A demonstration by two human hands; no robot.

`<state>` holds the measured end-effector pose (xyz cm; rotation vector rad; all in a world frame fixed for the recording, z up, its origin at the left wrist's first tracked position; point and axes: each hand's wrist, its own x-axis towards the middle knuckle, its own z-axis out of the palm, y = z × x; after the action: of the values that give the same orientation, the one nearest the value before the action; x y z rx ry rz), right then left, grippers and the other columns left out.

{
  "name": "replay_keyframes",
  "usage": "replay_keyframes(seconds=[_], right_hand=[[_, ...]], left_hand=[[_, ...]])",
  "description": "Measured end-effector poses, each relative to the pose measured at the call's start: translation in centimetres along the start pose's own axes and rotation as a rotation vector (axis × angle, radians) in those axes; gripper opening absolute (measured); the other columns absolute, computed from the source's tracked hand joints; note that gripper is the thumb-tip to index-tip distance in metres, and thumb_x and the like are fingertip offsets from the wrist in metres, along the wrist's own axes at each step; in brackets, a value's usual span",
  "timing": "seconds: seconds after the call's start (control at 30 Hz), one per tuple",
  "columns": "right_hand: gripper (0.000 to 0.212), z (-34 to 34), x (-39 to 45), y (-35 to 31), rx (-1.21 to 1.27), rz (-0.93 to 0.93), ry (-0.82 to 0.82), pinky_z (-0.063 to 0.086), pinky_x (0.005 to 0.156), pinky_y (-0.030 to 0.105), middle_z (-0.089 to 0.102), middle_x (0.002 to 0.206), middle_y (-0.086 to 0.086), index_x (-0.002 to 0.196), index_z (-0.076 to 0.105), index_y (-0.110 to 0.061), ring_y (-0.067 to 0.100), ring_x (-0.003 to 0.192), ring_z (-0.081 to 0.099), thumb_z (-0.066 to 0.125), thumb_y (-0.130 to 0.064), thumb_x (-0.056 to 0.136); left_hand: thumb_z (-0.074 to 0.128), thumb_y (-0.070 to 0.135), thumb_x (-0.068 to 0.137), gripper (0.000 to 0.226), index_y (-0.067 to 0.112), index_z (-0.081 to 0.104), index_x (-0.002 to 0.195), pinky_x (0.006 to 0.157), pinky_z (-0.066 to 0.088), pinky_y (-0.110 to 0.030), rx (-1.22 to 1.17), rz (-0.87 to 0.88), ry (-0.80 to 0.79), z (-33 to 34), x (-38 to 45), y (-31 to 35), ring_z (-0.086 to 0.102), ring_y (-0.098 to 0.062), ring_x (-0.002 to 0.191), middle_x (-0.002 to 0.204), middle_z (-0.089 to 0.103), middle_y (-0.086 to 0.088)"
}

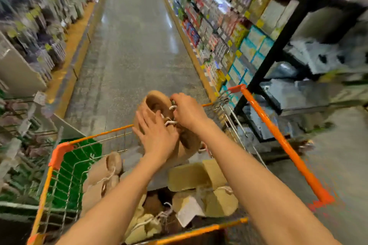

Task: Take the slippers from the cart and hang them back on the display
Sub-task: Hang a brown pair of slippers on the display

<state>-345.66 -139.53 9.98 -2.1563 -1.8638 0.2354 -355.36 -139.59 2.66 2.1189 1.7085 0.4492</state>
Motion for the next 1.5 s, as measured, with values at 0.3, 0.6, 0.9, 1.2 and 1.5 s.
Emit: replay_keyframes(seconds=[0.3, 0.6, 0.9, 1.2, 1.5], right_hand=[[0.024, -16.5, -17.2, 11.2, -0.197, 0.156, 0.381, 0.043, 0.073, 0.040, 0.059, 0.110, 0.016, 0.106, 0.055, -0.006, 0.037, 0.101, 0.056, 0.045, -0.002, 0.085], [0.019, -28.0, -41.4, 21.6, -0.428, 0.508, 0.672, 0.047, 0.076, 0.042, 0.062, 0.104, 0.018, 0.101, 0.058, -0.001, 0.035, 0.096, 0.058, 0.044, 0.000, 0.087], [0.023, -32.1, -59.7, 27.4, -0.534, 0.985, 0.776, 0.044, 0.078, 0.039, 0.062, 0.110, 0.018, 0.105, 0.059, -0.003, 0.036, 0.100, 0.058, 0.046, -0.002, 0.087], [0.018, -34.0, -71.9, 31.8, -0.651, 1.420, 0.898, 0.047, 0.079, 0.045, 0.061, 0.105, 0.011, 0.101, 0.058, -0.009, 0.032, 0.097, 0.057, 0.042, -0.009, 0.093], [0.017, -33.4, -81.2, 32.8, -0.694, 1.914, 1.173, 0.048, 0.074, 0.043, 0.065, 0.086, 0.013, 0.087, 0.057, -0.011, 0.030, 0.085, 0.058, 0.056, -0.027, 0.090]], left_hand=[[0.054, 0.037, 0.084, 0.061, 0.008, 0.038, 0.136, 0.113, 0.006, -0.058, -0.181, 0.482, 0.079, -0.5, -12.5, 20.4, -0.004, -0.033, 0.145, 0.157, 0.001, -0.016], [0.045, 0.039, 0.084, 0.049, -0.001, 0.052, 0.110, 0.109, 0.023, -0.051, -0.404, 1.003, -0.072, 2.8, -31.9, 40.5, 0.022, -0.038, 0.140, 0.138, 0.040, -0.025], [0.036, 0.048, 0.081, 0.057, 0.003, 0.050, 0.113, 0.113, 0.021, -0.050, -0.520, 1.370, -0.382, 8.0, -48.7, 51.9, 0.022, -0.037, 0.137, 0.131, 0.042, -0.021], [0.033, 0.050, 0.085, 0.048, 0.010, 0.057, 0.071, 0.078, 0.044, -0.043, -0.746, 1.886, -0.470, 13.7, -59.6, 61.4, 0.058, -0.036, 0.088, 0.080, 0.064, -0.014], [0.038, 0.047, 0.086, 0.041, 0.017, 0.056, 0.064, 0.077, 0.027, -0.038, -0.849, 2.262, -0.573, 16.5, -70.8, 64.5, 0.057, -0.030, 0.072, 0.063, 0.061, 0.000]])
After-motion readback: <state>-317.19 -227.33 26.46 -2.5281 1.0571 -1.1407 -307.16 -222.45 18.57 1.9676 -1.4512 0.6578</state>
